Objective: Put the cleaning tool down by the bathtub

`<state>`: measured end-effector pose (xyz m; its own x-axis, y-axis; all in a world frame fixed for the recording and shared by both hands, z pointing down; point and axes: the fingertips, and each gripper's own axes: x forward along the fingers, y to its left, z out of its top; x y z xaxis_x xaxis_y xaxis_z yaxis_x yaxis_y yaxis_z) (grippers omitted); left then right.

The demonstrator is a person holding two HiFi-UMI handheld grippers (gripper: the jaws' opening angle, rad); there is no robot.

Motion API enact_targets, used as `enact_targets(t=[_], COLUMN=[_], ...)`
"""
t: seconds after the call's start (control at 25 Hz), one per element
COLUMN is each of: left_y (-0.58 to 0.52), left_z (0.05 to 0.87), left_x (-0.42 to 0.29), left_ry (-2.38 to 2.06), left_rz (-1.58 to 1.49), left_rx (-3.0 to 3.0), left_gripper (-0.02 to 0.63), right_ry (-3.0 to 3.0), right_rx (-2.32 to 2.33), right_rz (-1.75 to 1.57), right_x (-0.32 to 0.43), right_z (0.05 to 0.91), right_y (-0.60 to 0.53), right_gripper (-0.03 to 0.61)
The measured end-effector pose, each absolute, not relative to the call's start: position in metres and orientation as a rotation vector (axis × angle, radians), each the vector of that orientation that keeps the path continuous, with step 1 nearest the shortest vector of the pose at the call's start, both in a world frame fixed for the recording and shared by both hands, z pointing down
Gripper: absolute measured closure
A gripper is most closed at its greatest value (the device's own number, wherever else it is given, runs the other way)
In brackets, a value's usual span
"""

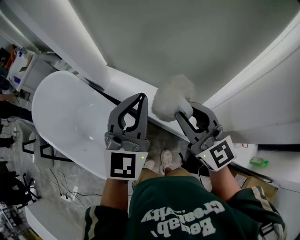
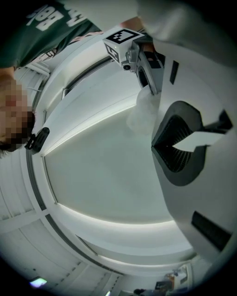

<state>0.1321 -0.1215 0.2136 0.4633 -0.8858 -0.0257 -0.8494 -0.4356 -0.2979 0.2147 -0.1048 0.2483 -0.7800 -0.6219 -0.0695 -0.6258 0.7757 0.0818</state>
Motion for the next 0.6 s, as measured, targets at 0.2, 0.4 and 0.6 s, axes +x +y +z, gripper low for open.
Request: enact_targets(t=[0.2, 0.4, 0.6], left_y=[-0.121, -0.121, -0.12], left_z=[0.217, 0.224, 0.229], left_x=[0.127, 0.121, 0.108], left_ry=[1.565, 1.61, 1.622], left_rz=[-0.224, -0.251, -0.271], left_rx=[-2.426, -2.399, -2.386], left_gripper=[0.611, 0.611, 0.611], right_ry=[2.955, 2.949, 2.967], right_rx=[-0.958, -0.921, -0.921], right_rz=[0.132, 0.093, 0.059], right_x=[0.209, 0.207, 0.197], right_z=[0.257, 0.264, 0.275], right_y=[-0.115, -0.122, -0.123], right_gripper=[0.485, 0.485, 0.485])
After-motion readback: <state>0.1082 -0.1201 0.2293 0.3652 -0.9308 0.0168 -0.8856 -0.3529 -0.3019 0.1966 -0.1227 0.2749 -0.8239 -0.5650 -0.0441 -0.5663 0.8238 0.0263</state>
